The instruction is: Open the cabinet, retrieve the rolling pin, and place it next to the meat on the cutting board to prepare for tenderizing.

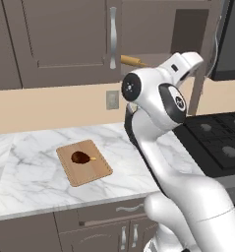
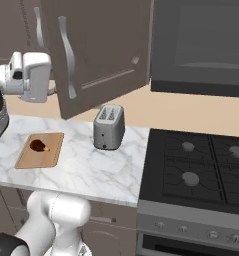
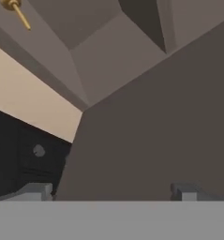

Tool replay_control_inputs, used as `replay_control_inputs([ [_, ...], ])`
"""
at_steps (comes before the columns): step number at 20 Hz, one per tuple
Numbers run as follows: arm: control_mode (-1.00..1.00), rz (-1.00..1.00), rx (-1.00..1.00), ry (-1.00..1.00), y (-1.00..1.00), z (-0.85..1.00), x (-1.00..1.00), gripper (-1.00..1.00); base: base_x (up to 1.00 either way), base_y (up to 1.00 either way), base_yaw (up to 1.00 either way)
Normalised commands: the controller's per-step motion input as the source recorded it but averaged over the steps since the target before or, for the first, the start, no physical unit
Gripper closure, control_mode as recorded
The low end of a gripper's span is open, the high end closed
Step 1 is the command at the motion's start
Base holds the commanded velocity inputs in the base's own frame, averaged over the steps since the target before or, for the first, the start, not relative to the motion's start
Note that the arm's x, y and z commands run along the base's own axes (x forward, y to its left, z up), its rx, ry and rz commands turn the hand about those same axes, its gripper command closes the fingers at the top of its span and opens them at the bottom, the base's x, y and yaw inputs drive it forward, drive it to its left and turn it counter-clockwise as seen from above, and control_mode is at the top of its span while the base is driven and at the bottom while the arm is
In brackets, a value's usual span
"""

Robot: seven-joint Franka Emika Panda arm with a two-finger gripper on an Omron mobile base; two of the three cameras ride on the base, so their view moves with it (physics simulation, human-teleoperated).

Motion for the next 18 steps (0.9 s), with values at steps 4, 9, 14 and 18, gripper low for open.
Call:
replay_control_inputs([
  [4,-1.00,-0.10,0.03,0.02,-0.96,-0.13,-0.17,-1.00,0.00,0.00,0.00],
  [9,-1.00,-0.09,0.02,0.04,-1.00,-0.02,0.00,-1.00,0.00,0.00,0.00],
  [14,-1.00,-0.06,0.03,0.04,-0.98,0.00,0.04,-1.00,0.00,0.00,0.00],
  [18,-1.00,-0.02,0.05,0.01,-0.81,-0.06,0.04,-1.00,0.00,0.00,0.00],
])
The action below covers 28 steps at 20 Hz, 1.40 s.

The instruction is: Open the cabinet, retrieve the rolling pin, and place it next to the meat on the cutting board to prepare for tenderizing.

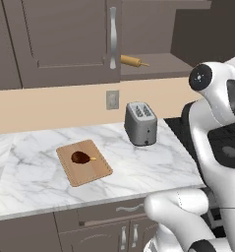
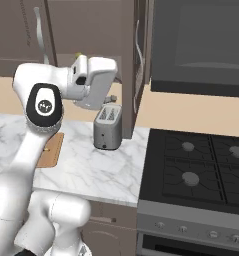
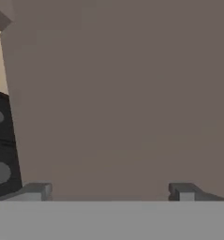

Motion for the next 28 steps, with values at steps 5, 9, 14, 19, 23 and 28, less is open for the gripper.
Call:
replay_control_inputs([
  [5,-1.00,0.02,0.01,-0.02,-0.19,-0.09,-0.16,-1.00,0.00,0.00,0.00],
  [9,-1.00,0.09,0.00,-0.04,0.57,-0.07,-0.49,-1.00,0.00,0.00,0.00],
  [14,-1.00,0.17,0.02,-0.04,0.75,-0.06,-0.44,-1.00,0.00,0.00,0.00],
  [19,-1.00,0.19,0.09,-0.05,0.79,-0.01,-0.25,-1.00,0.00,0.00,0.00],
  [23,-1.00,0.21,0.21,-0.13,0.68,0.00,-0.03,-1.00,0.00,0.00,0.00],
  [28,-1.00,0.18,0.28,-0.16,0.51,0.00,0.04,-1.00,0.00,0.00,0.00],
])
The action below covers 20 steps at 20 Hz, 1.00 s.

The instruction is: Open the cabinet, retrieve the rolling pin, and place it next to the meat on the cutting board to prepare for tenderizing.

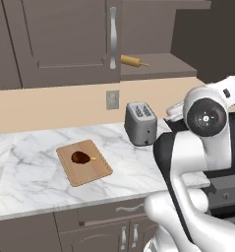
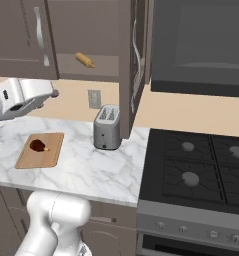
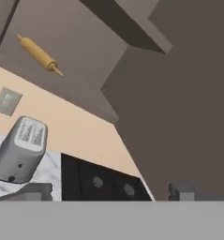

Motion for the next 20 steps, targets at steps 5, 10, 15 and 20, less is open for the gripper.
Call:
replay_control_inputs([
  [5,-1.00,0.26,0.29,-0.20,0.48,0.00,0.04,-1.00,0.00,0.00,0.00],
  [10,-1.00,0.23,0.28,-0.17,0.57,0.02,0.06,-1.00,0.00,0.00,0.00],
  [15,-1.00,0.15,0.22,-0.11,0.58,0.29,0.33,-1.00,0.00,0.00,0.00],
  [20,-1.00,0.07,0.09,-0.07,0.52,0.51,0.35,-1.00,0.00,0.00,0.00],
])
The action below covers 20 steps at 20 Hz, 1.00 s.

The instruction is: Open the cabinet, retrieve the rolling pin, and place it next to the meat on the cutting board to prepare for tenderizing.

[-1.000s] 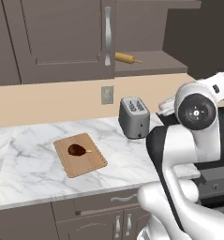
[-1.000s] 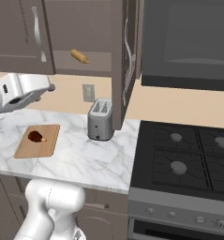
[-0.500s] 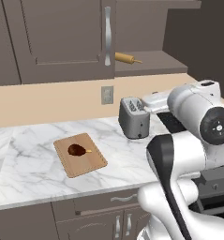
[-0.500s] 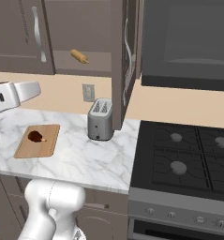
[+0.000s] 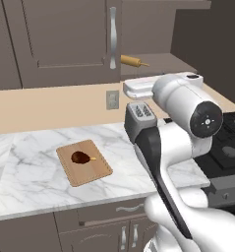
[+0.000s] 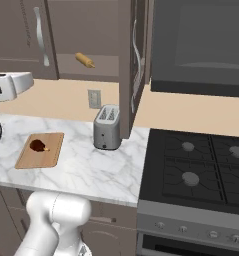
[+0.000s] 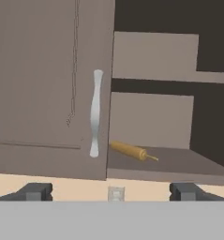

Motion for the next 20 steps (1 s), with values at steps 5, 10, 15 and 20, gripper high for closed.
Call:
replay_control_inputs([
  [5,-1.00,0.01,0.05,-0.05,0.44,0.47,0.31,-1.00,0.00,0.00,0.00],
  [10,-1.00,0.00,0.04,0.00,0.18,0.36,0.34,-1.00,0.00,0.00,0.00],
  [15,-1.00,0.00,0.00,0.00,0.00,0.09,0.34,-1.00,0.00,0.00,0.00],
  [20,-1.00,0.00,0.00,0.00,0.00,0.00,0.22,-1.00,0.00,0.00,0.00],
])
